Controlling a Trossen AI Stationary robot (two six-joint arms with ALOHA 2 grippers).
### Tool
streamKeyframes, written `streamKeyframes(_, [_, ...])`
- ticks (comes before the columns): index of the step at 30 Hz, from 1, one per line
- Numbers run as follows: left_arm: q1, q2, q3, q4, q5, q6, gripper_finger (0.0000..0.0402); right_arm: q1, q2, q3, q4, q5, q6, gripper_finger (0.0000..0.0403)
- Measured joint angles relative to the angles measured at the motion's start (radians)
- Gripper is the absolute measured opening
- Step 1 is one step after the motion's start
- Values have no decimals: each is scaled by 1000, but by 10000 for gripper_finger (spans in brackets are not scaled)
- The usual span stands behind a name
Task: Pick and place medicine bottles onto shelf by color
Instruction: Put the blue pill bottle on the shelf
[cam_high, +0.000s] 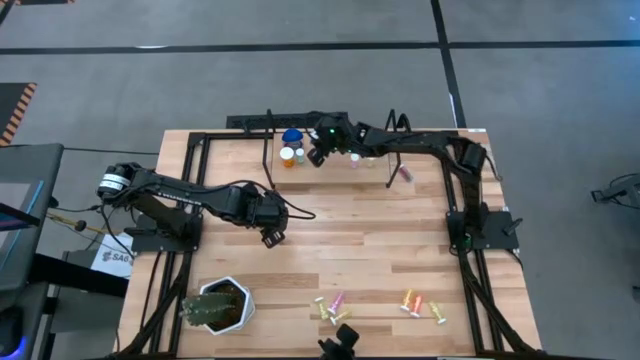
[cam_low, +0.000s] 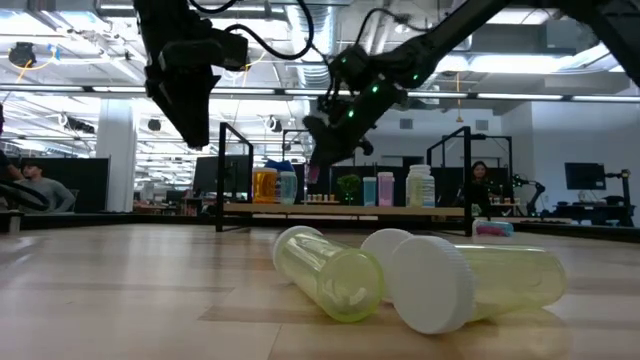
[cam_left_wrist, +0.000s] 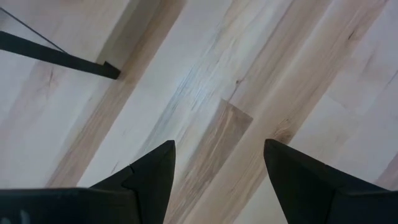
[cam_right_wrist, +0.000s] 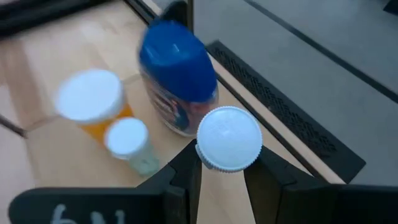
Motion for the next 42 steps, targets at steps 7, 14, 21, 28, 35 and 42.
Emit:
streamKeyframes(7, [0,0,0,-19,-1,-11,232,-20,73,33,-3,0,3,118])
streamKeyframes(14, [16,0,0,-21,2,-9,232,-25,78,34,2,-22,18,118])
streamKeyframes(21, [23,0,0,-20,8,-4,232,-25,79,34,-54,-28,-4,118])
streamKeyframes(28, [23,0,0,-16,8,-4,232,-33,77,35,-78,-34,-125,118])
streamKeyframes(35, [23,0,0,-17,8,-5,232,-45,77,34,-73,-34,-161,118])
streamKeyframes(42, [23,0,0,-17,8,-5,232,-52,77,34,-74,-34,-159,122])
